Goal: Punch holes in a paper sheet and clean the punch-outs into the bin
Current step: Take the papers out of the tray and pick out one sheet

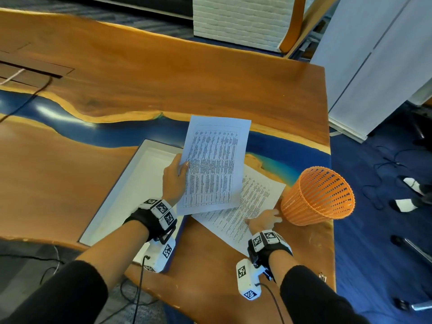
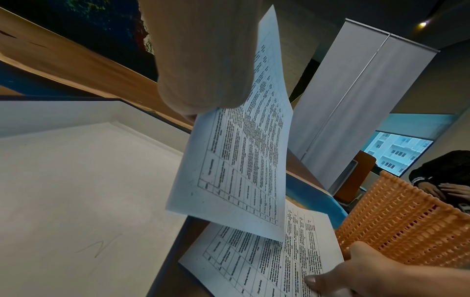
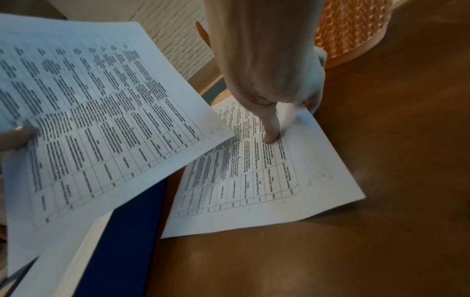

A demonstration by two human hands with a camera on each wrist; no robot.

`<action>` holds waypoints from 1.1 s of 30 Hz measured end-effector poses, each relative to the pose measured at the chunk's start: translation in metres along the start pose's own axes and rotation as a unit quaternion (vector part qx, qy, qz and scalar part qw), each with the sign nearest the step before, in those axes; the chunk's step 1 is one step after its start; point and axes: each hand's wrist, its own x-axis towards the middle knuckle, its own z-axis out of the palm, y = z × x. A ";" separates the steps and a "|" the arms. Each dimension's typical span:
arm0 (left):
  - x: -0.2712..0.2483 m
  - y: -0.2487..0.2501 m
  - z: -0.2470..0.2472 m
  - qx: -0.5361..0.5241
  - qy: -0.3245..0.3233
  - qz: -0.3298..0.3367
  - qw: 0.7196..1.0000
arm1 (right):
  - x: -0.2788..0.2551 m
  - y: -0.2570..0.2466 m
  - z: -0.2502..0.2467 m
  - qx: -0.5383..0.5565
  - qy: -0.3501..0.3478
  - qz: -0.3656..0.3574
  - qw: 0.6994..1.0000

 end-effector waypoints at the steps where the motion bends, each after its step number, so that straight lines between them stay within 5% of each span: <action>1: 0.000 0.002 0.000 0.000 0.000 0.000 1.000 | 0.001 -0.003 0.000 0.007 -0.002 -0.005 1.000; 8: 0.007 0.004 0.000 -0.007 0.001 -0.004 1.000 | 0.018 -0.001 -0.012 0.110 0.012 -0.087 0.990; 18: 0.024 0.014 -0.006 0.055 0.081 0.038 0.994 | 0.040 0.011 -0.055 -0.047 -0.024 -0.156 0.986; 27: 0.032 0.019 -0.020 0.028 0.146 0.035 0.988 | 0.050 0.032 -0.068 -0.032 -0.099 -0.143 0.984; 33: 0.022 0.021 -0.017 0.002 0.059 0.033 0.998 | 0.073 0.041 -0.056 0.083 -0.145 -0.173 0.971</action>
